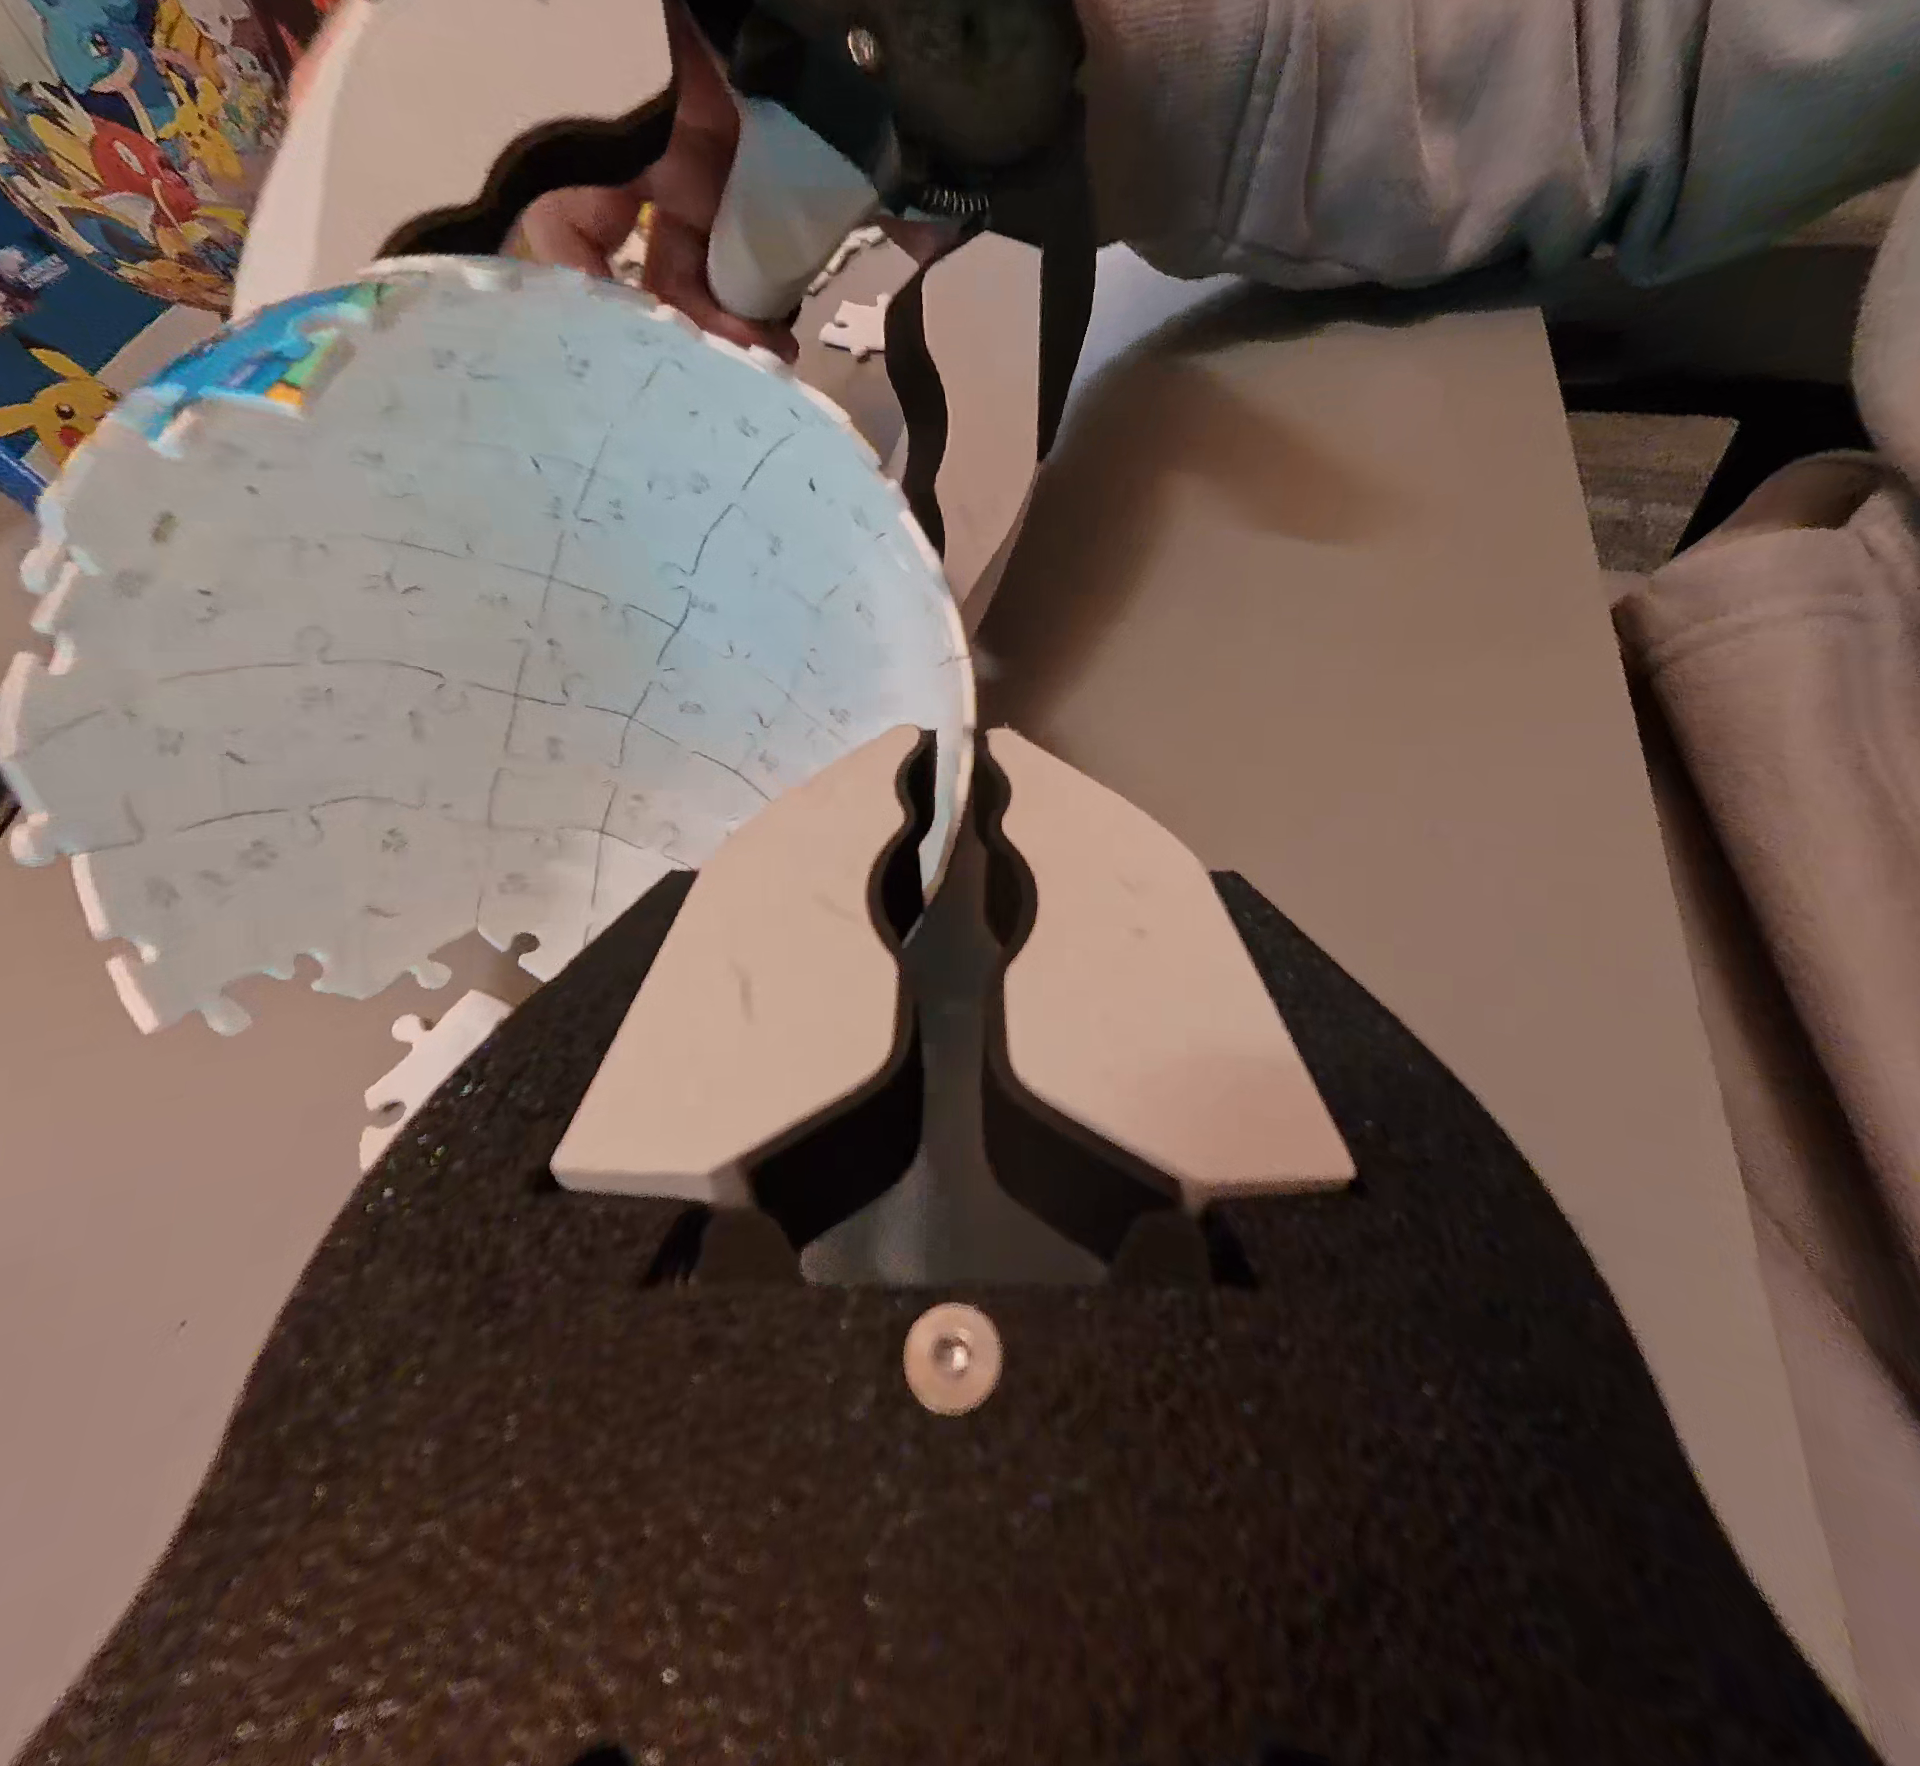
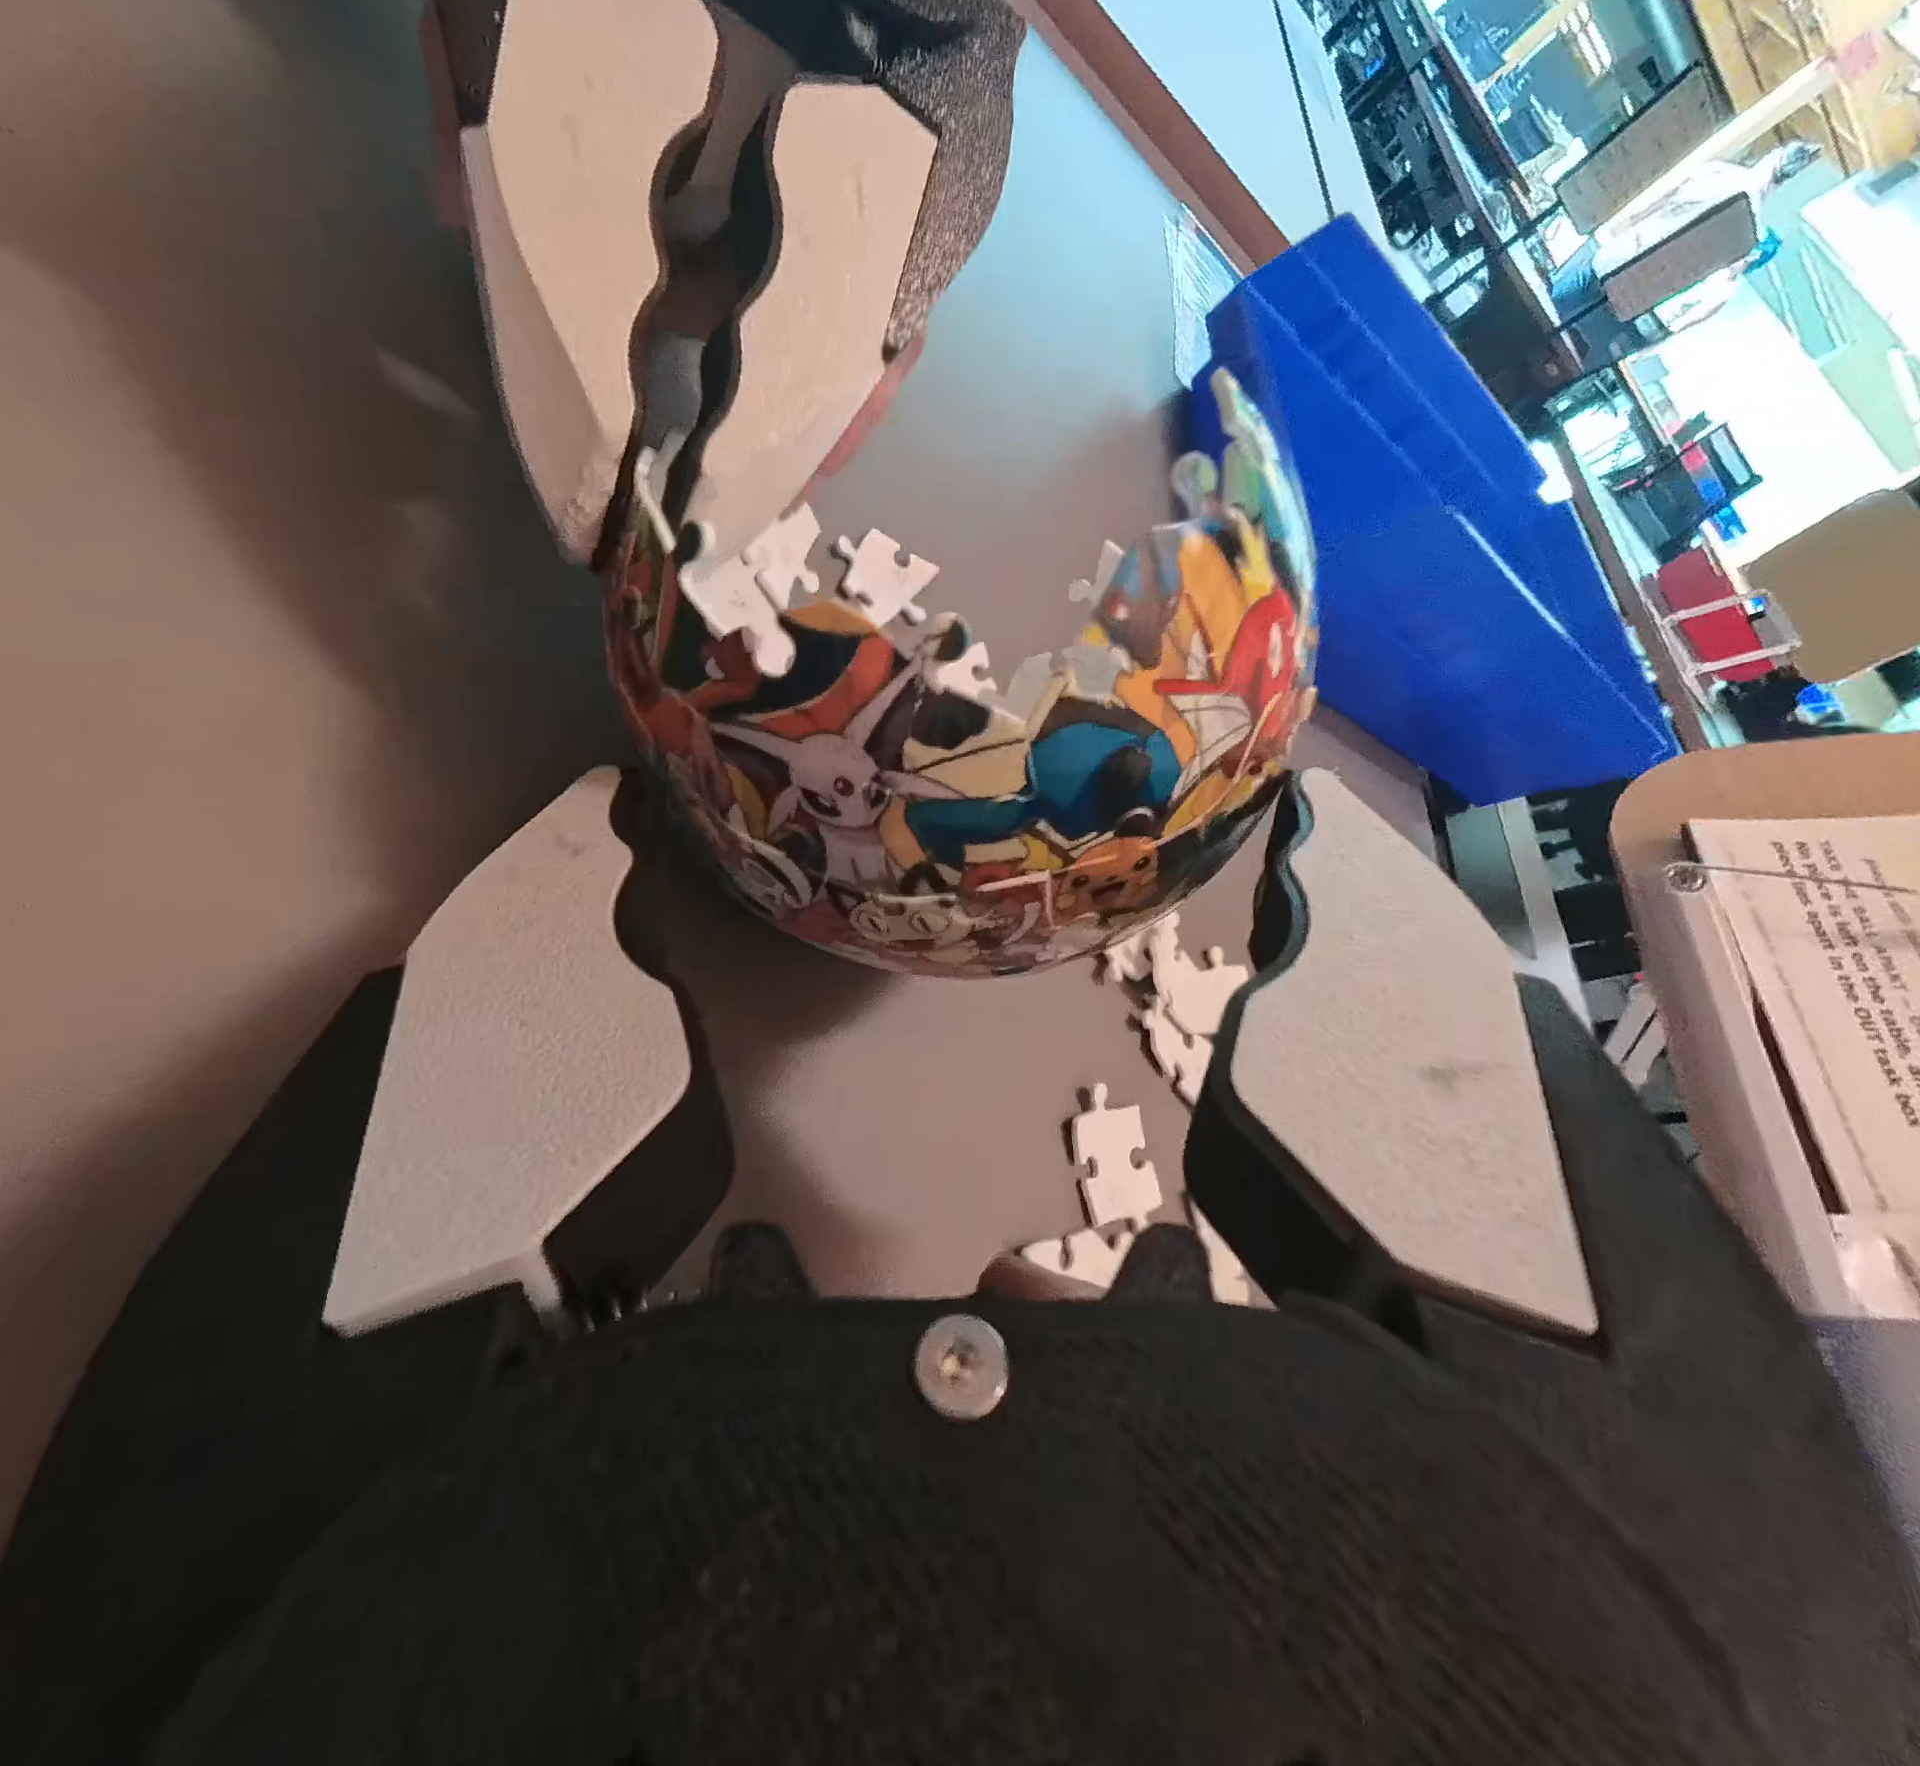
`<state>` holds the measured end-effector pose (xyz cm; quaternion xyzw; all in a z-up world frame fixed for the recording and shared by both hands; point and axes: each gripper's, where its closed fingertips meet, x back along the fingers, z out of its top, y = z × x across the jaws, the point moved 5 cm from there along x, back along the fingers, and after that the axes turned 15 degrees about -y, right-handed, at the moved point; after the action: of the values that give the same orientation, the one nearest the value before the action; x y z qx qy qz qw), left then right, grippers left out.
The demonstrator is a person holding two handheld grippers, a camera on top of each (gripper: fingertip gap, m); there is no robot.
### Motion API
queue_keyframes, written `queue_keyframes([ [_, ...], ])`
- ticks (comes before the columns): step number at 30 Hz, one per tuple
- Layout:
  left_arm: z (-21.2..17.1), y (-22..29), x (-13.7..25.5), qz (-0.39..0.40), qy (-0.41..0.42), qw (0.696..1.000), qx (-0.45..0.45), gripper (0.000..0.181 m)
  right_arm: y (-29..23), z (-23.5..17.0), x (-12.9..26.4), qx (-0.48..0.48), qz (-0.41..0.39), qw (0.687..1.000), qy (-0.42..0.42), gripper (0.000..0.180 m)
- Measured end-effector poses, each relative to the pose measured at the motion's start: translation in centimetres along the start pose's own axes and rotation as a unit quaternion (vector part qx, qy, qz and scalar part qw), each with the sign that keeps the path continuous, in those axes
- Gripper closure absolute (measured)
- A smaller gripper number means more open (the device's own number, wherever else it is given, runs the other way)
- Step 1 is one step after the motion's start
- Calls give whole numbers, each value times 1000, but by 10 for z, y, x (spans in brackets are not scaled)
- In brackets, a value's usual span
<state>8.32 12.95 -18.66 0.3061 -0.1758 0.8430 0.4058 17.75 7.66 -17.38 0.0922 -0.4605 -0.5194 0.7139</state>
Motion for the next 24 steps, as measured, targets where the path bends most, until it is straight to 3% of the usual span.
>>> queue_keyframes([
  [4,0,1,3,6,8,1000,-9,170,0,8,-1,28,-8,999,-12,70],
  [6,3,1,9,2,26,1000,0,158,-2,13,-1,46,-10,999,-17,70],
  [8,7,-2,23,5,56,998,20,148,-3,16,-2,67,-13,997,-29,71],
  [11,5,-17,51,35,85,993,79,148,-5,20,-4,100,-21,993,-51,71],
  [15,-37,-48,70,135,-44,972,187,141,-9,28,-7,126,-23,990,-61,71],
  [24,-62,-45,45,148,-136,934,295,105,-9,47,-9,159,-33,984,-67,72],
])
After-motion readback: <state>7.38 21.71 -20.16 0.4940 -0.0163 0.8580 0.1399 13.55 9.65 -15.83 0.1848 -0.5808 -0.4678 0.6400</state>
